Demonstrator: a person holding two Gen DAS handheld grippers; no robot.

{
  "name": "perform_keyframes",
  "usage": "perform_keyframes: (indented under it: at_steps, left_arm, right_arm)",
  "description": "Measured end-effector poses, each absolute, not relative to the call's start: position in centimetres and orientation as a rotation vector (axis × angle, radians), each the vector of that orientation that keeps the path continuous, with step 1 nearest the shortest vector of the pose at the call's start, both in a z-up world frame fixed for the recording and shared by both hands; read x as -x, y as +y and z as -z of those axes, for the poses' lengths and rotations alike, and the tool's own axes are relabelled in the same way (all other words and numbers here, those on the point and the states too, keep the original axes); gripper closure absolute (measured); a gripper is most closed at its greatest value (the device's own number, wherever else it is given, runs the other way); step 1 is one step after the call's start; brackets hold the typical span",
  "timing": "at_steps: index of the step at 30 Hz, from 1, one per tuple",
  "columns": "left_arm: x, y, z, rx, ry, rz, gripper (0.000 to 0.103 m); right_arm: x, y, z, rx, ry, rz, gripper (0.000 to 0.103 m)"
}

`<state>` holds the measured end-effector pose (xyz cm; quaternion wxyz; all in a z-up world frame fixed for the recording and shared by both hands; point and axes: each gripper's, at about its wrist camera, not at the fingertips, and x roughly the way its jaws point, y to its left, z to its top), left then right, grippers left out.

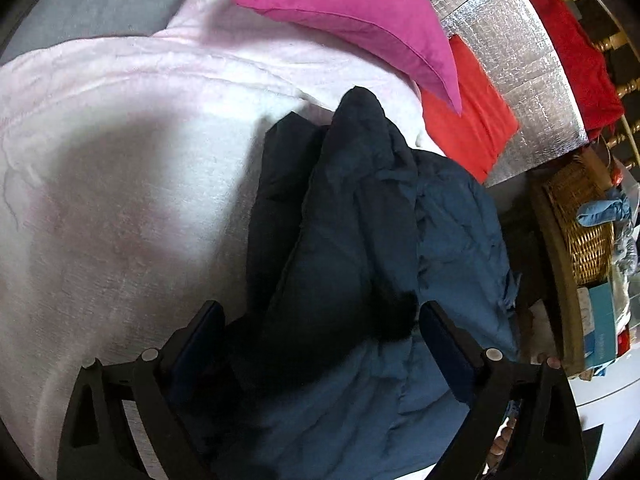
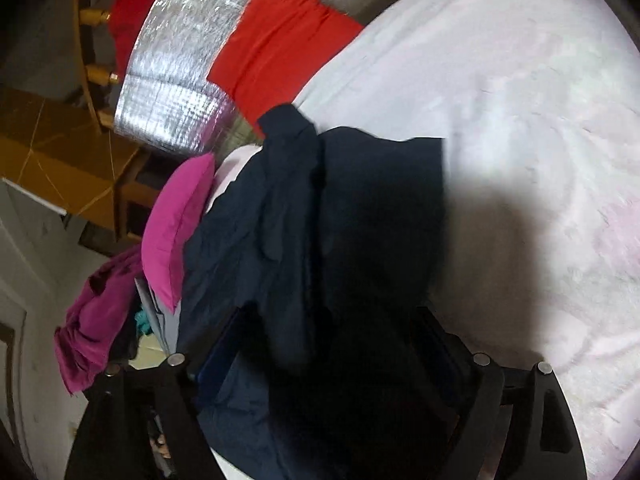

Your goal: Fold large clothes

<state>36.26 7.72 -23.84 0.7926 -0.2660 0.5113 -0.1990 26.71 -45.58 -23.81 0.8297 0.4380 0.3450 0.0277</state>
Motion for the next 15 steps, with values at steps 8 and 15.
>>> perform_keyframes:
  at_steps: [8,15]
  left_arm:
    - [-36.4,7.2,24.2,0.595,1.11,0.412,0.003]
    - [-35.9,7.8,24.2,0.648,1.075,0.417,0.025]
  right_arm:
    - [-28.8,-43.1,23.6,-0.802,0.77,0.004,0.035]
    - [-28.8,-42.2,22.8,-0.786,0.763,0.052,0.054]
